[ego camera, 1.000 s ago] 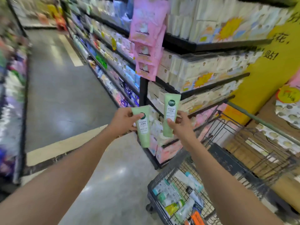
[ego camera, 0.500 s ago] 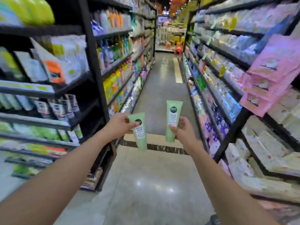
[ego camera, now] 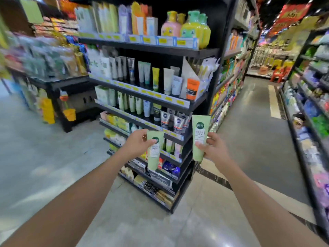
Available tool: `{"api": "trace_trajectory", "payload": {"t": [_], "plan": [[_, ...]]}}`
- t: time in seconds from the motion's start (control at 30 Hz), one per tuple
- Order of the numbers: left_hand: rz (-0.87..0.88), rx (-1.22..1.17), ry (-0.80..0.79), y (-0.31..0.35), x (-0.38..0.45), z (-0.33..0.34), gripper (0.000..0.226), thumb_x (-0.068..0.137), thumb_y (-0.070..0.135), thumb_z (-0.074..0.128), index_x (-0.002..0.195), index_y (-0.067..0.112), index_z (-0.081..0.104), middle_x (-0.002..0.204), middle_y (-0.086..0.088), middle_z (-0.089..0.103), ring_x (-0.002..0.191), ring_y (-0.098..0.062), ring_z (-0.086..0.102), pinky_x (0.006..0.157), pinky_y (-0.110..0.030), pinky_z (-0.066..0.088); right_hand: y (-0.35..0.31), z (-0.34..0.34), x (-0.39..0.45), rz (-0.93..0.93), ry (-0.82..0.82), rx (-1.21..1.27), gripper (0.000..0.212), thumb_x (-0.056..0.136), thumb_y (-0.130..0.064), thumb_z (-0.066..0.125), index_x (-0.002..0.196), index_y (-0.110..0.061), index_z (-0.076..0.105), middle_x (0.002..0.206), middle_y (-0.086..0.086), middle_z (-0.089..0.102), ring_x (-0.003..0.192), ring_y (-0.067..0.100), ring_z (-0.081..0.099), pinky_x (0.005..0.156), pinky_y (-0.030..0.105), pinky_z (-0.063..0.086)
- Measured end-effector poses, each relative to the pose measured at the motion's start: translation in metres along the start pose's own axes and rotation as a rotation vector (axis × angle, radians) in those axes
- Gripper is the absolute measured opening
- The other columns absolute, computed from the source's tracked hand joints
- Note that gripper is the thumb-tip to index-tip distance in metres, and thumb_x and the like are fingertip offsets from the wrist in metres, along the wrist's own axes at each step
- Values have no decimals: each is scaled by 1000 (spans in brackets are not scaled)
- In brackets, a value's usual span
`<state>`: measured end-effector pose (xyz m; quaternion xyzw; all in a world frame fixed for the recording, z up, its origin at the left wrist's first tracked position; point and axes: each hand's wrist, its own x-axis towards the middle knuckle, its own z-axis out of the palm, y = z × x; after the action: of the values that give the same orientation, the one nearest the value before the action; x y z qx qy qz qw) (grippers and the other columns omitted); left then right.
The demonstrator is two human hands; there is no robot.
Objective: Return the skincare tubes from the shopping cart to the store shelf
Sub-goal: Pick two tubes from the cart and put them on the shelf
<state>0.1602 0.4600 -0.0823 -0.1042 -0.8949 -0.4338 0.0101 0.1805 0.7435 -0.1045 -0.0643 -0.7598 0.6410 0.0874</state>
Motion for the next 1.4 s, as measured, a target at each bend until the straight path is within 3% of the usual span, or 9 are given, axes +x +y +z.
{"api": "trace_trajectory", "payload": {"t": [0.13,0.3,0.47,0.8,0.93,1.03,1.2,1.3,1.4], "plan": [[-28,-20,115,-54,-3,-70,6,91,28,66,95,23,68,91,-7,73,84,-26,67,78,-47,55,-13,84,13,-17,-60,-13,31,82,-20,77,109,-23,62,110,-4,72,98,17,70,85,49,58],[-78,-152,222,-108,8,-131,14,89,22,70,95,34,66,92,12,71,85,-7,68,85,-40,58,-33,168,38,-47,-122,-60,35,86,-12,74,117,-14,59,112,-1,68,102,16,66,87,39,55],[-98,-170,269,-158,41,-175,20,87,22,72,87,41,65,95,5,74,91,-15,70,85,-46,57,-33,232,84,-67,-158,-88,37,85,-12,74,117,-14,57,100,-14,64,92,0,61,80,35,55],[-103,-174,202,-214,165,-239,29,86,10,73,75,37,76,91,-11,74,80,-27,67,88,-55,54,-5,340,219,-55,-165,-176,42,86,-19,74,121,-15,52,113,-3,62,99,14,60,77,23,46],[-82,-182,177,-232,214,-254,14,87,9,72,88,23,73,103,-4,72,80,-14,66,80,-37,59,4,371,254,-46,-159,-171,43,87,-13,72,124,-10,51,115,-2,60,101,13,58,78,24,45],[-51,-163,146,-250,250,-262,17,85,13,74,86,30,72,83,13,74,83,-15,69,75,-37,61,7,388,275,-14,-144,-180,42,88,-11,71,125,-11,49,115,-4,58,103,12,56,79,24,44],[-36,-224,66,-282,313,-269,9,85,16,74,93,20,74,90,-1,76,89,-21,72,77,-38,61,15,409,316,33,-65,-215,44,88,-9,70,126,-15,48,124,2,60,109,16,58,83,29,46],[0,-205,6,-302,354,-273,34,82,29,77,111,13,71,97,-6,75,86,-17,72,81,-38,60,18,420,333,31,10,-261,51,91,-10,67,136,-16,43,131,3,59,118,21,57,92,38,49],[27,-216,-25,-321,393,-275,33,79,37,79,108,23,71,95,-6,74,87,-18,72,85,-41,58,15,431,341,65,111,-316,53,93,-13,64,139,-18,39,133,2,58,121,23,56,97,46,50]]}}
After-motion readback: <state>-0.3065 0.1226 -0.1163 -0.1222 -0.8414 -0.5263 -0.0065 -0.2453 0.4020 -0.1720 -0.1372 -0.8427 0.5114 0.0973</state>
